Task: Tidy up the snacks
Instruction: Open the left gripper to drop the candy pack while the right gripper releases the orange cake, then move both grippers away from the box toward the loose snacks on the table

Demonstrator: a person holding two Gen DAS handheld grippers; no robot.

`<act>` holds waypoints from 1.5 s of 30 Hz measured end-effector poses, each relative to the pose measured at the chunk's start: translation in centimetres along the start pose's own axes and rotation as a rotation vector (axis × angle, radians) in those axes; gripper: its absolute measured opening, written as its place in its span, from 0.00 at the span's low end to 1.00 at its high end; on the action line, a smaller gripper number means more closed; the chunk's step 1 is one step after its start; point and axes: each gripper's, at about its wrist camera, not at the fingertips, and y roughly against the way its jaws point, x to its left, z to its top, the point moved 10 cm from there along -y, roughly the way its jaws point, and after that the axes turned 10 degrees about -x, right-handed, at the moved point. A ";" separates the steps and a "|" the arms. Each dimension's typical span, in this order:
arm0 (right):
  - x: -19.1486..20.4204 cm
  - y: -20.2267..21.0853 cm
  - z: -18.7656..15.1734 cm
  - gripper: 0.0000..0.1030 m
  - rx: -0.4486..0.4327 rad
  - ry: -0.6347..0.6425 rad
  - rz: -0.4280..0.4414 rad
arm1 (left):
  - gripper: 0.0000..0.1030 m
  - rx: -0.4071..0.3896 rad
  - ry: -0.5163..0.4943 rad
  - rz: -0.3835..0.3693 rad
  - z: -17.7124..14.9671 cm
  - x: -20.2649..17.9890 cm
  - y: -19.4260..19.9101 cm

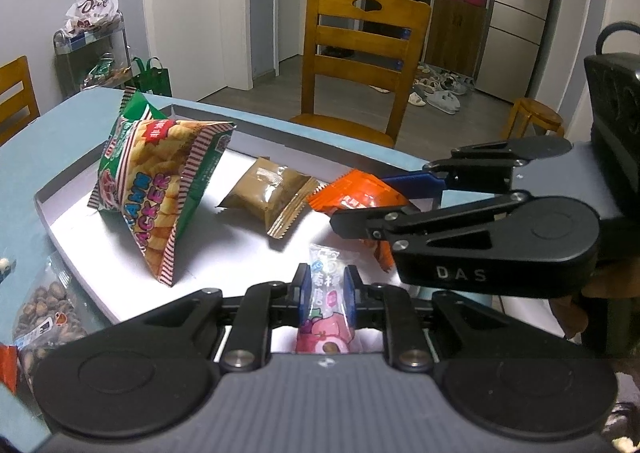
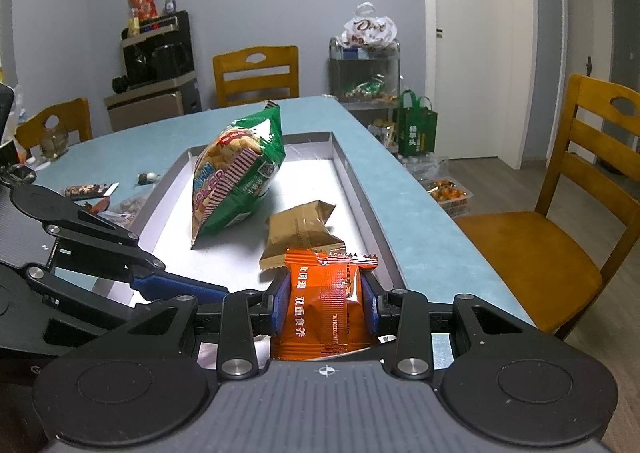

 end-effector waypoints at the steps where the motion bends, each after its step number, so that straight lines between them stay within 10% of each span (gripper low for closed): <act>1: 0.0 0.0 0.0 0.37 0.001 -0.001 -0.002 | 0.19 -0.002 0.002 0.003 0.1 0.0 0.1; 16: 0.5 0.3 0.5 0.41 0.002 0.001 -0.037 | 0.63 -0.068 0.032 0.044 0.4 1.7 2.4; 28: 2.3 1.6 2.7 0.81 -0.068 -0.005 -0.043 | 0.84 -0.148 0.066 0.102 0.6 4.5 7.3; 45: 10.5 2.2 6.8 0.93 -0.153 0.059 0.052 | 0.89 -0.333 0.142 0.327 -0.3 12.8 20.2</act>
